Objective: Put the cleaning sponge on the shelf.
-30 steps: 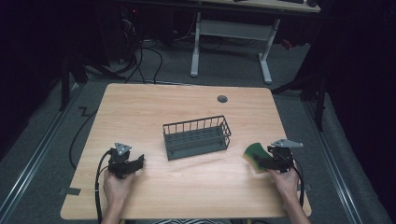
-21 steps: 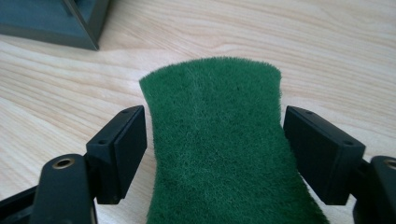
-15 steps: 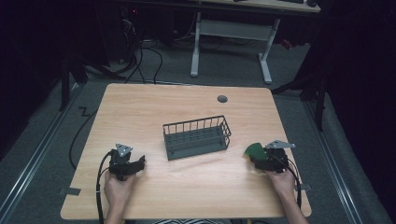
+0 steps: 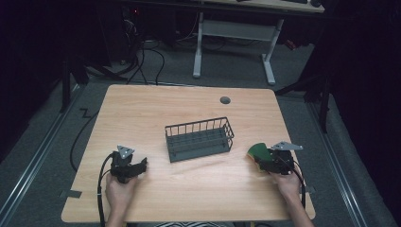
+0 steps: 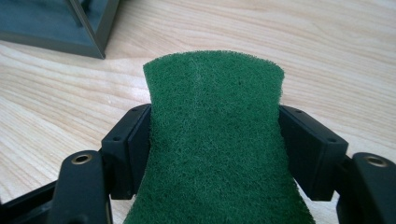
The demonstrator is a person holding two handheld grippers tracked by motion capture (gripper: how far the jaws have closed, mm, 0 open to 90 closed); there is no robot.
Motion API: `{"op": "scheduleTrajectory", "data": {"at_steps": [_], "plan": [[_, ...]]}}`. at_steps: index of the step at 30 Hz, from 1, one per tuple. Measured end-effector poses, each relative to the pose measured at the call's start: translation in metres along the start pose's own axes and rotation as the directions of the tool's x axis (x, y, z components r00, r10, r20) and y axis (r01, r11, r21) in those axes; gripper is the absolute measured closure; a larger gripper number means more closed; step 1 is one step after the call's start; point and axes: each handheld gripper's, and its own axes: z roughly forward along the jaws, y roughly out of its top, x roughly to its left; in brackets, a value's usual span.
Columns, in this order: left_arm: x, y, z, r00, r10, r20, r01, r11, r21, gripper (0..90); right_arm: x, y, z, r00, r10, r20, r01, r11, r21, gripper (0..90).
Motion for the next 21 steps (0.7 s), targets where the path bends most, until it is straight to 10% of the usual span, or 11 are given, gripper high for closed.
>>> {"op": "scheduleTrajectory", "data": {"at_steps": [21], "plan": [[0.0, 0.0, 0.0, 1.0, -0.001, 0.004, 0.001, 1.0, 0.0, 27.4, 0.017, 0.052, -0.024, 0.9953, -0.015, -0.096, 0.005, 0.995, -0.099, 30.3]]}}
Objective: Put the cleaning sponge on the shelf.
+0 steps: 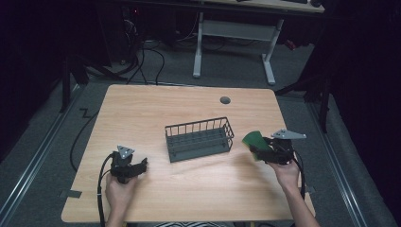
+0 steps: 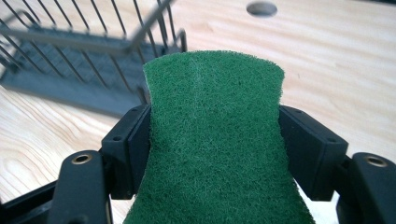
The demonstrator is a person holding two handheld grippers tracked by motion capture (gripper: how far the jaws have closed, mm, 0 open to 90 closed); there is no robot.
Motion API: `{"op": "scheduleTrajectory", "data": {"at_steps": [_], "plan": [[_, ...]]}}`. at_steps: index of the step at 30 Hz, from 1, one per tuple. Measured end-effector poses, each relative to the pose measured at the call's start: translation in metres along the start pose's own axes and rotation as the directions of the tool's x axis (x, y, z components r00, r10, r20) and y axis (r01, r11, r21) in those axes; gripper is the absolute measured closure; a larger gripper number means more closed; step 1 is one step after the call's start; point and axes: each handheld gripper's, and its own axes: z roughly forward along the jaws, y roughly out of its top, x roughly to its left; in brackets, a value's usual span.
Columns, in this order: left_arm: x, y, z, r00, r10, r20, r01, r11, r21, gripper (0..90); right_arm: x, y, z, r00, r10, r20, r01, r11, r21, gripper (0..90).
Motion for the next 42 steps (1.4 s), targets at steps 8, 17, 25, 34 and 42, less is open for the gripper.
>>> {"op": "scheduleTrajectory", "data": {"at_steps": [8, 17, 25, 34, 42], "plan": [[0.0, 0.0, 0.0, 1.0, 0.0, 0.001, 0.0, 1.0, 0.0, 27.3, 0.008, 0.028, -0.002, 0.9997, -0.007, -0.025, 0.006, 1.0, -0.029, 30.3], [0.0, 0.0, 0.0, 1.0, -0.002, 0.002, 0.002, 1.0, -0.001, 27.4, 0.03, 0.062, 0.0, 0.9957, -0.077, -0.053, 0.074, 0.996, -0.047, 30.3], [0.001, 0.0, 0.0, 1.0, -0.007, 0.006, 0.007, 1.0, -0.002, 27.4, 0.047, 0.085, 0.011, 0.9895, -0.11, -0.093, 0.106, 0.993, -0.049, 30.4], [0.001, 0.0, 0.0, 0.9998, -0.015, 0.01, 0.015, 0.9999, -0.005, 27.4, 0.066, 0.109, 0.031, 0.984, -0.127, -0.125, 0.123, 0.992, -0.041, 30.3], [0.002, 0.0, 0.0, 0.9998, -0.017, 0.011, 0.017, 0.9998, -0.006, 27.4, 0.084, 0.121, 0.059, 0.98, -0.157, -0.122, 0.159, 0.987, 0.002, 30.3]]}}
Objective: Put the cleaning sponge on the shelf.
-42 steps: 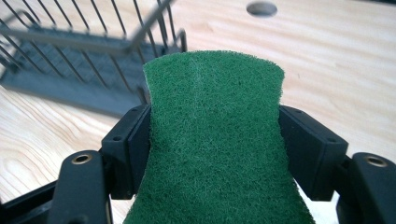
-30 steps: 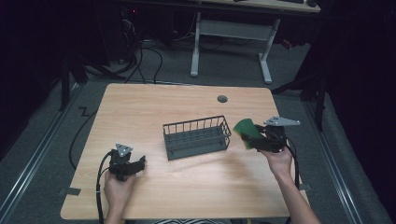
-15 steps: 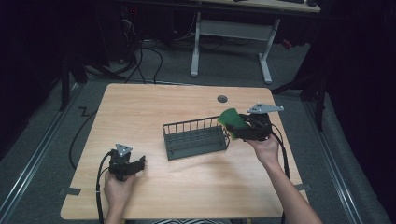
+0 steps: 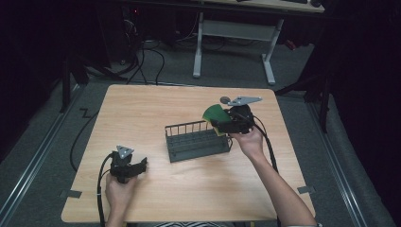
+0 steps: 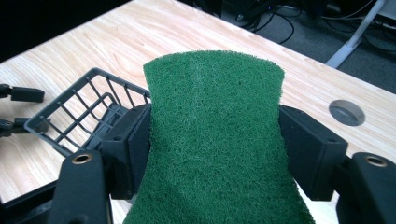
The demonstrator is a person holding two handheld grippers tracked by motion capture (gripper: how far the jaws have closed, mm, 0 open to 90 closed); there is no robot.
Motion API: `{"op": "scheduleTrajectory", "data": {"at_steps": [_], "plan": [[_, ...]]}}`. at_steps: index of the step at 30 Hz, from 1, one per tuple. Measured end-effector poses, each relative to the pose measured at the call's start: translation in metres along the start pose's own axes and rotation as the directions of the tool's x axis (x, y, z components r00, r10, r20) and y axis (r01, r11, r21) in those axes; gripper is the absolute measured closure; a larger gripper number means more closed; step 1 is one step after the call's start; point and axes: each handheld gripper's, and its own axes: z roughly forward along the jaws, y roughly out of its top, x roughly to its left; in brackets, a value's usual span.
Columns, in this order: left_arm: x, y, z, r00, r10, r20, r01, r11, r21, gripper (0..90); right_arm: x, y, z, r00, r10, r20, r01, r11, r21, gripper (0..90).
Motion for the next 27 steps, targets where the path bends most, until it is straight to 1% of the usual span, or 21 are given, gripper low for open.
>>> {"op": "scheduleTrajectory", "data": {"at_steps": [3, 5, 10, 13, 17, 27], "plan": [[0.0, 0.0, 0.0, 1.0, -0.001, 0.001, 0.001, 1.0, 0.0, 27.3, 0.004, 0.002, 0.012, 1.0, -0.002, 0.001, 0.002, 1.0, 0.025, 30.3], [0.0, 0.0, 0.0, 1.0, 0.0, 0.001, 0.0, 1.0, 0.001, 27.3, 0.006, 0.002, 0.019, 0.9999, -0.015, 0.007, 0.014, 0.999, 0.037, 30.3], [0.0, 0.0, 0.0, 1.0, 0.001, 0.001, -0.001, 1.0, 0.0, 27.3, 0.007, -0.001, 0.036, 0.9999, -0.005, 0.01, 0.004, 0.998, 0.068, 30.3], [-0.001, 0.0, 0.0, 1.0, 0.005, 0.0, -0.005, 1.0, 0.003, 27.3, 0.007, -0.002, 0.043, 0.9995, -0.014, 0.028, 0.012, 0.997, 0.082, 30.3], [-0.001, 0.0, 0.0, 1.0, 0.007, 0.0, -0.007, 1.0, 0.003, 27.4, 0.007, -0.003, 0.047, 0.9994, -0.006, 0.034, 0.003, 0.996, 0.087, 30.3], [-0.002, 0.0, 0.0, 0.9999, 0.016, -0.004, -0.016, 0.9999, 0.005, 27.2, 0.008, -0.007, 0.051, 0.9983, -0.023, 0.053, 0.018, 0.995, 0.097, 30.2]]}}
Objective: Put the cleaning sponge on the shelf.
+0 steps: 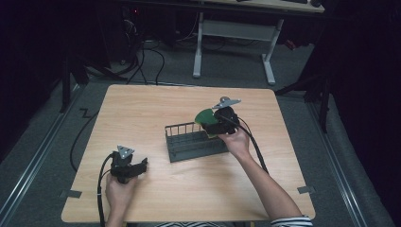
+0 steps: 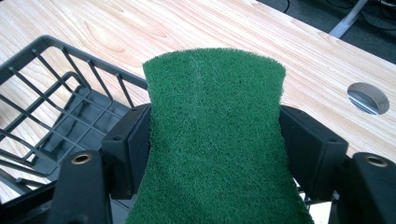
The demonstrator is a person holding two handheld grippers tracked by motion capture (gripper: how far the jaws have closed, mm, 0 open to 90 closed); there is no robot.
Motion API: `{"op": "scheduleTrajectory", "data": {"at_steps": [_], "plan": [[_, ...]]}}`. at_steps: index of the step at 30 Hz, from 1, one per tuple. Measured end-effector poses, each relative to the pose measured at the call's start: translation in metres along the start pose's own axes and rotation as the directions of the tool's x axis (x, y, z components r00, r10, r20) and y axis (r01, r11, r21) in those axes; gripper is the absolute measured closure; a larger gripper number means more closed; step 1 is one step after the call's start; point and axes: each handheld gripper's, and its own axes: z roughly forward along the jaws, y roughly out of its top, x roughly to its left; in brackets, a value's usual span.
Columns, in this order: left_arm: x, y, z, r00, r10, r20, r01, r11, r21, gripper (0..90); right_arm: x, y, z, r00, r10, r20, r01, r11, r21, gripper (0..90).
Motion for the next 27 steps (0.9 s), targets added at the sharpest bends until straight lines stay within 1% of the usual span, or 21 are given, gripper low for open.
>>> {"op": "scheduleTrajectory", "data": {"at_steps": [10, 16, 24, 27], "plan": [[0.0, 0.0, 0.0, 1.0, 0.001, -0.001, -0.001, 1.0, 0.0, 27.2, 0.003, -0.006, 0.001, 0.9999, -0.014, 0.008, 0.014, 1.0, 0.01, 30.2], [0.0, 0.0, 0.0, 1.0, 0.003, -0.001, -0.003, 1.0, 0.001, 27.2, 0.007, -0.009, 0.0, 0.9984, -0.046, 0.032, 0.046, 0.999, 0.028, 30.4], [-0.001, 0.0, 0.0, 1.0, 0.004, -0.001, -0.004, 1.0, 0.002, 27.1, 0.011, -0.012, -0.001, 0.9976, -0.064, 0.028, 0.063, 0.997, 0.037, 30.5], [-0.001, 0.0, 0.0, 1.0, 0.004, -0.002, -0.004, 1.0, 0.002, 27.1, 0.011, -0.015, -0.002, 0.9979, -0.059, 0.025, 0.058, 0.998, 0.028, 30.5]]}}
